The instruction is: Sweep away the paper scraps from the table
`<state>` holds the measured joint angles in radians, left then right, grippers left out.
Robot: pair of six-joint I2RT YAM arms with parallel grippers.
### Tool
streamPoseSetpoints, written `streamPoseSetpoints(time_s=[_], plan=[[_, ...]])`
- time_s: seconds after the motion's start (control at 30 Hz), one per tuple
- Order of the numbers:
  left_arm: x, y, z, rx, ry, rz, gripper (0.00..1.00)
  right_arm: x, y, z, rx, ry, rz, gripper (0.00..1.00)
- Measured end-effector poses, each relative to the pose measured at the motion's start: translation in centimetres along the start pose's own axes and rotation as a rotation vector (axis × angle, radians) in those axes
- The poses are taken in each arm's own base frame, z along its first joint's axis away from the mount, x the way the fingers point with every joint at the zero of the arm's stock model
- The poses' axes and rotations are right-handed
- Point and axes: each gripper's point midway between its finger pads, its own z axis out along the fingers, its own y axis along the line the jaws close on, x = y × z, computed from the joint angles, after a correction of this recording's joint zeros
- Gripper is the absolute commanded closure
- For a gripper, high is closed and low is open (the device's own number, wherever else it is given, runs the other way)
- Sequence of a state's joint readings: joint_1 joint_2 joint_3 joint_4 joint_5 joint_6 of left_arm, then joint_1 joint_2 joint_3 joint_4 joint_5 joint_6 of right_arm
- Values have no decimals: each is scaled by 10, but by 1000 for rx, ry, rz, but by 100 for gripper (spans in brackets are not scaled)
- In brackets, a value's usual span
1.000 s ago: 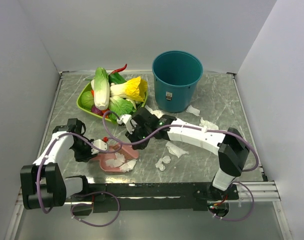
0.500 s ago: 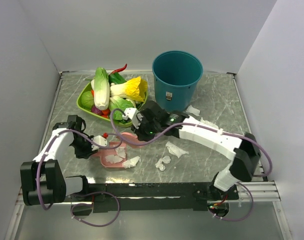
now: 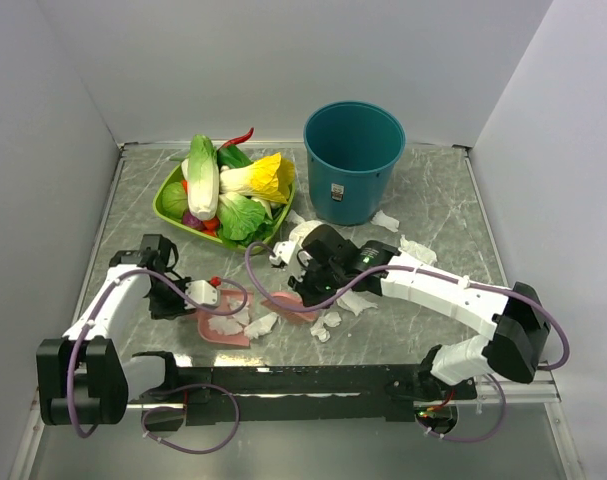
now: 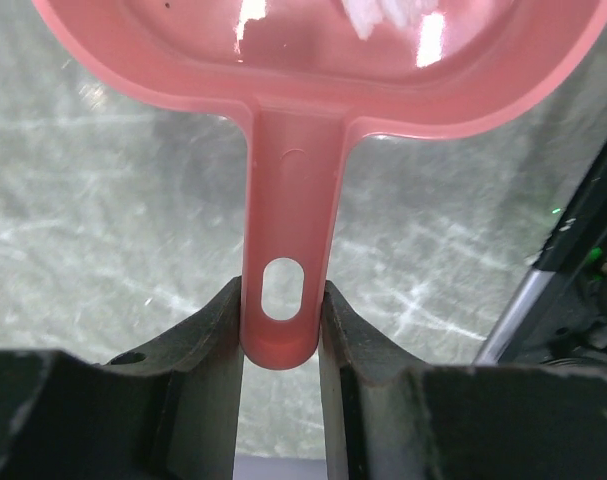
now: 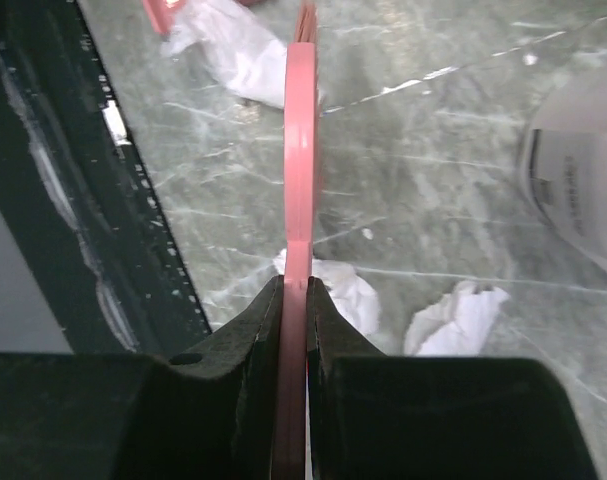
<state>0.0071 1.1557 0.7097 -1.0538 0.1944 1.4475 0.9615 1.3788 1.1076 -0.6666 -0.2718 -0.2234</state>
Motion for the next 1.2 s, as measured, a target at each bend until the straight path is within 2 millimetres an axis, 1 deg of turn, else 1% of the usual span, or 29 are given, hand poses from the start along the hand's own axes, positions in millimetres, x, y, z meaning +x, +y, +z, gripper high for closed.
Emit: streamPoseSetpoints(time_s=[0.1, 0.2, 0.33, 0.4, 0.47, 0.53, 0.63, 0.73, 0.87, 1.03, 1.2], plan=[[-4, -6, 4, 20, -4, 5, 99, -2, 7, 4, -37, -6, 35, 100], [-8, -13, 9, 43, -17, -2, 99, -11, 14, 13, -89, -15, 98, 100], [-10, -15, 10, 50, -27, -17, 99, -32, 17, 32, -142, -23, 176, 100], [-12, -16, 12, 62, -34, -22, 99, -47, 17, 39, -167, -30, 205, 100], [-13, -17, 14, 75, -41, -32, 99, -61, 17, 43, -186, -45, 218, 100], [-15, -18, 15, 82, -52, -41, 99, -70, 16, 42, -193, -60, 221, 100], [-21, -17, 15, 88, -82, -53, 99, -77, 11, 34, -190, -78, 220, 100], [-30, -9, 11, 76, -124, -71, 99, -71, -1, 23, -155, -74, 206, 100], [-44, 1, 5, 47, -188, -83, 99, -63, -18, 1, -94, -66, 167, 100], [-66, 6, 2, 40, -263, -94, 99, -67, -32, -37, -19, -129, 98, 100], [-88, 6, -3, 20, -324, -97, 99, -74, -36, -73, 39, -200, 23, 100]])
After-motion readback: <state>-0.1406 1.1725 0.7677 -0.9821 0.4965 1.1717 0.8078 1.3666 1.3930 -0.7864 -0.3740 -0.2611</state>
